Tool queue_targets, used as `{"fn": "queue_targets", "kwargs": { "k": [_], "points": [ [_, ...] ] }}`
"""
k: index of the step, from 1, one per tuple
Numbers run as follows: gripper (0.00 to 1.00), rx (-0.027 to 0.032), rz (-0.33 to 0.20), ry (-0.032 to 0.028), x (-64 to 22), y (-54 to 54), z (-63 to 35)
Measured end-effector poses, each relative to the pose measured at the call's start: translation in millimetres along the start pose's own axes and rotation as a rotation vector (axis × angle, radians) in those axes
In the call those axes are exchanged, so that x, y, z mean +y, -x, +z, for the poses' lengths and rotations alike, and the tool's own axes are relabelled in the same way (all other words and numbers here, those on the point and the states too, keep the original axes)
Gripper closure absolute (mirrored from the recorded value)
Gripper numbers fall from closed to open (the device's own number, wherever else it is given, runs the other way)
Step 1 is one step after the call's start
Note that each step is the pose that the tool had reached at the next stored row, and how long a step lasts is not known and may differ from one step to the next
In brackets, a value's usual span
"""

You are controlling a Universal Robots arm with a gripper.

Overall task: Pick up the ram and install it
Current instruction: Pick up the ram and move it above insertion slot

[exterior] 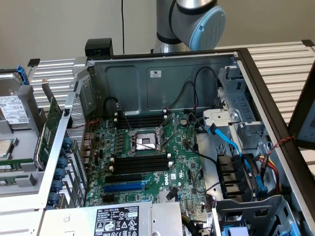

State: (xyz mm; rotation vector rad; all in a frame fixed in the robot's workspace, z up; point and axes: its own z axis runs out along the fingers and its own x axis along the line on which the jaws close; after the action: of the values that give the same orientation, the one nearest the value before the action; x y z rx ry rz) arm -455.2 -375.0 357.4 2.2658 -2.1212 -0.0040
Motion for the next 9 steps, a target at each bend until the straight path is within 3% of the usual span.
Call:
{"fn": "queue_targets", "kwargs": {
  "k": [5, 9],
  "points": [
    [0.58, 0.0001, 0.0, -0.0016, 0.3, 0.2, 8.1],
    [0.58, 0.0001, 0.002, -0.0027, 1.1, 0.1, 15.4]
  ]
}}
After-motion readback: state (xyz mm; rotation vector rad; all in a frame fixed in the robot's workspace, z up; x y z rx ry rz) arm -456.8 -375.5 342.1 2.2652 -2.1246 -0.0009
